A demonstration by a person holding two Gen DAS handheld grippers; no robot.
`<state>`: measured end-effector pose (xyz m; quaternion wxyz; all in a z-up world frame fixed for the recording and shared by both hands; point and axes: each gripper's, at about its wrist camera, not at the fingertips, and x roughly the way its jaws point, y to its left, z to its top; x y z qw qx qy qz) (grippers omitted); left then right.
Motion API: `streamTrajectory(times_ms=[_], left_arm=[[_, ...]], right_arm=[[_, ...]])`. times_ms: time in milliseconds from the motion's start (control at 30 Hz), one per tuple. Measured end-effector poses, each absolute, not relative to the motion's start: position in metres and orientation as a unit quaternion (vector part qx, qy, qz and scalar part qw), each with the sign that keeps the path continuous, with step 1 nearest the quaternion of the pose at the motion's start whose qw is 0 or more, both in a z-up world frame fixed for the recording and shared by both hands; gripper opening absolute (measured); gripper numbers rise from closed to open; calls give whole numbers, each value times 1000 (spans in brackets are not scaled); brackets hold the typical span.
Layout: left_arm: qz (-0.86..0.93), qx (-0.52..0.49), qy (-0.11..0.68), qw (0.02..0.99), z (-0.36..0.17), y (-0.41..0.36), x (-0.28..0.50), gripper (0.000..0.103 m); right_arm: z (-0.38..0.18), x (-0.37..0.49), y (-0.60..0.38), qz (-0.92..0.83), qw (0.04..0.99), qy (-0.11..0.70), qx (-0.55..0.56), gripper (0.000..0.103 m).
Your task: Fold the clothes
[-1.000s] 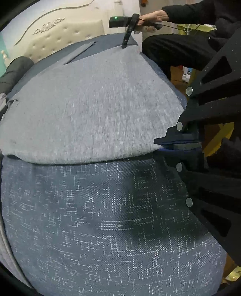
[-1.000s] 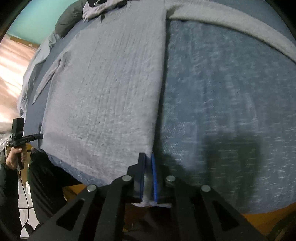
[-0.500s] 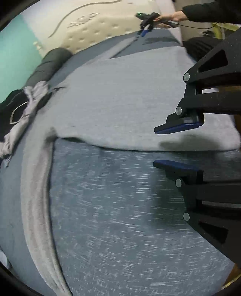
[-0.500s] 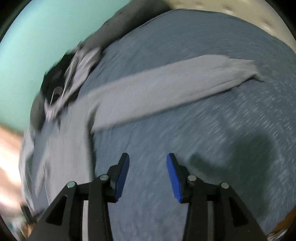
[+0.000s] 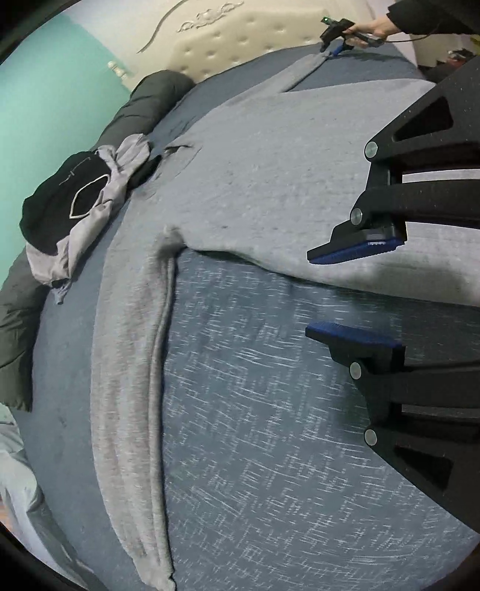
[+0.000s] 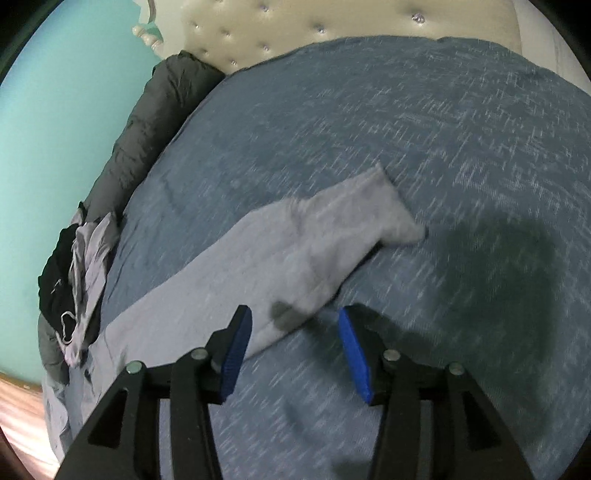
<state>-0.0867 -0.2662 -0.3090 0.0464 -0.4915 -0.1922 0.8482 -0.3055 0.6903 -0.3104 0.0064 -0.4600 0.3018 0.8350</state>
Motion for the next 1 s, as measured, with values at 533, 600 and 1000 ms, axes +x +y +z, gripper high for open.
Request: streamTrajectory(times_ms=[533,600,1000], left_arm=[[867,-445,-222,9,-318,-255,-96,56],[870,-442,-218,11,-318,-251,-94,56],[869,-447,-210,32,-320,-240,-85,56]], right_arm=[[-275,-319,686,884,-17,250,-395,10],[-255,-320,686,893,-27,243,-378,10],[-157,-367,647,927,-61,195,-314,9]])
